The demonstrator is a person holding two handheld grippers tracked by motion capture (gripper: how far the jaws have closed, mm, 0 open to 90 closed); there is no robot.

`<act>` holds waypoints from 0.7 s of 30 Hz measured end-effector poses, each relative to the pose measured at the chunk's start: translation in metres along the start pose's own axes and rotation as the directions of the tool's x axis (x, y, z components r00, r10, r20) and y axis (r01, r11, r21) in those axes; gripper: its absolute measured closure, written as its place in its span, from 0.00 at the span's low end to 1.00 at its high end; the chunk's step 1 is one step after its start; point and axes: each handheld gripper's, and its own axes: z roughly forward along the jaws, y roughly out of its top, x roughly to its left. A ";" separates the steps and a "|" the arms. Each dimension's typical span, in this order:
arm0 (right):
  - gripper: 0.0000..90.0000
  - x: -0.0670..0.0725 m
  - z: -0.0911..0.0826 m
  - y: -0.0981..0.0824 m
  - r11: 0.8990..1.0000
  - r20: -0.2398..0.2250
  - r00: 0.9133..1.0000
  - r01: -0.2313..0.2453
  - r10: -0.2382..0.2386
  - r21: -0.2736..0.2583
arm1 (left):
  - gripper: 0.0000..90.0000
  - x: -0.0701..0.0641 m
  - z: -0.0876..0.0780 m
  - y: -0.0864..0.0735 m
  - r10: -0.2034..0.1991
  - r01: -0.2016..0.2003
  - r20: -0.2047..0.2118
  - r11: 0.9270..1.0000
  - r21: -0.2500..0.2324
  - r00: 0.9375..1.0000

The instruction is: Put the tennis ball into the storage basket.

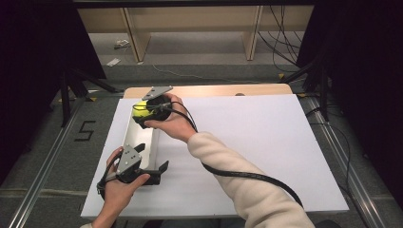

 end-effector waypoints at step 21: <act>0.29 0.000 0.006 0.005 1.000 -0.005 1.000 0.006 -0.006 0.009 | 0.00 0.000 0.000 0.000 0.002 -0.002 0.000 1.000 0.000 1.000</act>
